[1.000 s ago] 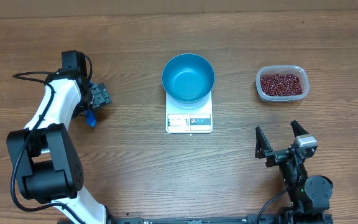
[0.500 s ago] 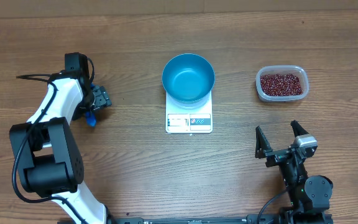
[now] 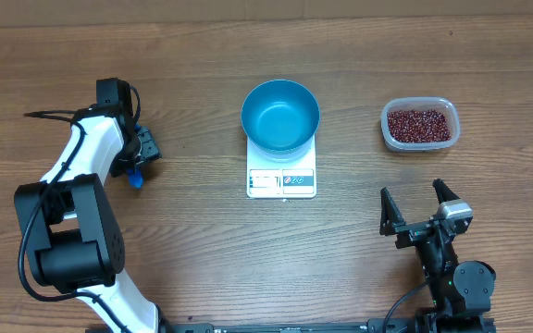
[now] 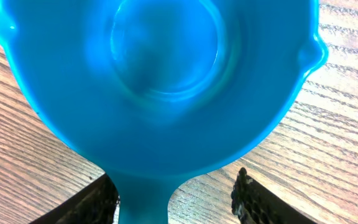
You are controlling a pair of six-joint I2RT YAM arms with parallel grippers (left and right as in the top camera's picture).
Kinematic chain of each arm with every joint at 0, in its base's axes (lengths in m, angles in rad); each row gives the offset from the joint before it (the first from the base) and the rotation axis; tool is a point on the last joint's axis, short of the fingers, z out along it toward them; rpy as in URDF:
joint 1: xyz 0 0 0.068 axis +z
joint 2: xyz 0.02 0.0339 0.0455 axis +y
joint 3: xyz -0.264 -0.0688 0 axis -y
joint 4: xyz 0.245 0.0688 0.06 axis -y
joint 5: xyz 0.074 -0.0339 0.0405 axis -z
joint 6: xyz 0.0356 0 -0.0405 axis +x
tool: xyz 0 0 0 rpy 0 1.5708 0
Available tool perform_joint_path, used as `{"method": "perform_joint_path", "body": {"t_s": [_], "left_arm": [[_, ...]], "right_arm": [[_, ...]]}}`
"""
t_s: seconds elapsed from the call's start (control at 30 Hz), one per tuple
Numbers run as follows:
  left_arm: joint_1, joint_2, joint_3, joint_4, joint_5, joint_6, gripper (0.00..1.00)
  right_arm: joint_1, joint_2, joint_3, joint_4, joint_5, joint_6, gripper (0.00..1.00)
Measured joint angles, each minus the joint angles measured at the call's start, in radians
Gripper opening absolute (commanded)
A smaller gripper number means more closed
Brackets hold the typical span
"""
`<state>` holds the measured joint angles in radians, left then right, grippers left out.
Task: Scoop item into bowl and weigh 150g on scale
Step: 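Lower the left gripper and close it on the blue scoop handle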
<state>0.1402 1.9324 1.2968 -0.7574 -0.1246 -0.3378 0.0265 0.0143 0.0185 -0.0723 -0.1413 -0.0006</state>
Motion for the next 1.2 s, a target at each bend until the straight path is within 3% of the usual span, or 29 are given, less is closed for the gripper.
{"method": "perform_joint_path", "body": {"t_s": [0.53,0.7,0.8,1.2], "left_arm": [[0.000,0.000,0.000,0.007,0.000,0.000,0.47],[0.000,0.000,0.000,0.007,0.000,0.000,0.40],[0.000,0.000,0.000,0.007,0.000,-0.001,0.30],[0.000,0.000,0.000,0.006,0.000,-0.003,0.18]], "right_arm": [[0.000,0.000,0.000,0.000,0.000,0.000,1.00],[0.000,0.000,0.000,0.000,0.000,0.000,1.00],[0.000,0.000,0.000,0.000,0.000,0.000,1.00],[0.000,0.000,0.000,0.000,0.000,0.000,1.00]]}}
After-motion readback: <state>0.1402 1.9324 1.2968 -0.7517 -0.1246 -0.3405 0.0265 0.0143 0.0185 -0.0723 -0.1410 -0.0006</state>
